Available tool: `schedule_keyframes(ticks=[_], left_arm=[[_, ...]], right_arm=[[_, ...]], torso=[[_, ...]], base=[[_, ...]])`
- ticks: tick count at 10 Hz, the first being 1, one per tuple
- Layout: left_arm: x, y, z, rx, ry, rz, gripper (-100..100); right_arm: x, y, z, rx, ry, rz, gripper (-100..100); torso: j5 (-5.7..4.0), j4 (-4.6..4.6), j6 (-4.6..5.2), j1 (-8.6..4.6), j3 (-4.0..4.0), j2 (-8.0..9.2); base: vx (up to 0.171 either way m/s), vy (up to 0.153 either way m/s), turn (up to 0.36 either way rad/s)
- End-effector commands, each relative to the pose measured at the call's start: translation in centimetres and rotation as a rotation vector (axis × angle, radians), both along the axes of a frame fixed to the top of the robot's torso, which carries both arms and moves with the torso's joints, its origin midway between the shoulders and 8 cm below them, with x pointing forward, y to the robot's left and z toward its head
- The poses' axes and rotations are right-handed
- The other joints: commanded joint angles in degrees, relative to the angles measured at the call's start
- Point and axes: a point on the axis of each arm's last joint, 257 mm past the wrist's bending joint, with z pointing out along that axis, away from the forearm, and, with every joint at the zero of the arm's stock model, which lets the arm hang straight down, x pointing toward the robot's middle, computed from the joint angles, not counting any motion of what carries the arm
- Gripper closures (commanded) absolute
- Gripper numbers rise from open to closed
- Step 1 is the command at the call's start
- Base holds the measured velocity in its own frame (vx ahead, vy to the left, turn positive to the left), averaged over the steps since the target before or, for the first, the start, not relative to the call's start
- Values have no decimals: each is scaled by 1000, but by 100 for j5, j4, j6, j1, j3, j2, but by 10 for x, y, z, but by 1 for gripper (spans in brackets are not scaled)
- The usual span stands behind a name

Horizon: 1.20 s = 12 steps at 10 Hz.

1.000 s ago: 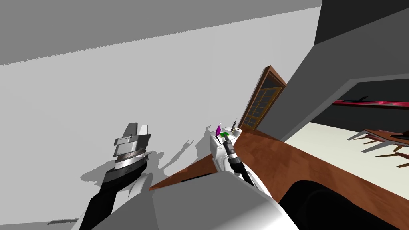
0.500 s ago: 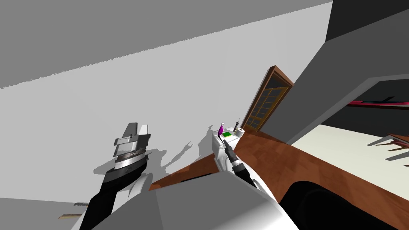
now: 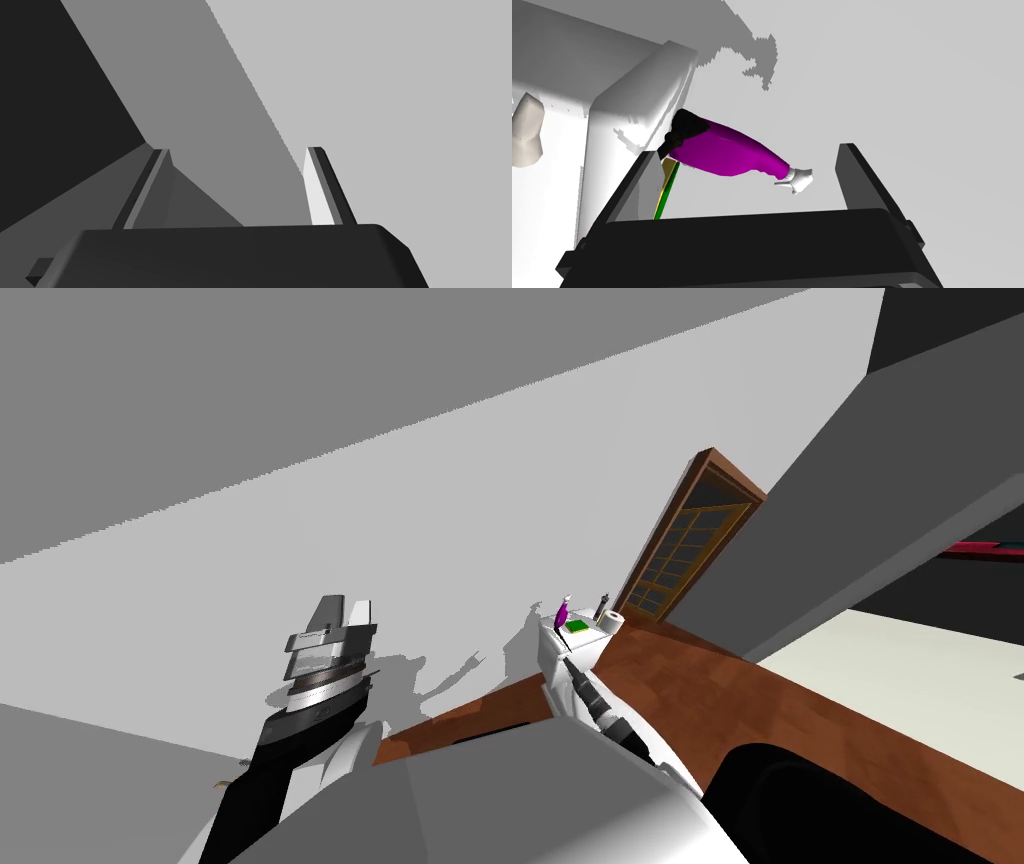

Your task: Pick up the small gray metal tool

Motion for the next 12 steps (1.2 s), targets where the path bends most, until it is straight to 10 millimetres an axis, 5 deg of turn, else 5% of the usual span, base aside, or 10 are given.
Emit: schedule_keyframes(ticks=[1,4,9,12], left_arm=[[0,0,0,0,0,0,0],[0,0,0,0,0,0,0],[0,0,0,0,0,0,0],[0,0,0,0,0,0,0]], right_arm=[[-18,-10,-31,-69,91,25,-100],[-53,-40,-73,-169,228,46,-100],[-88,-79,-101,-296,355,91,-100],[-121,-121,-121,-415,469,126,-100]], torso=[[0,0,0,0,0,0],[0,-2,0,1,-4,-7],[-1,-2,0,-6,-6,-11],[1,-3,-1,7,-10,-17]], base=[[-6,98,138],[7,76,108],[12,59,73],[30,85,109]])
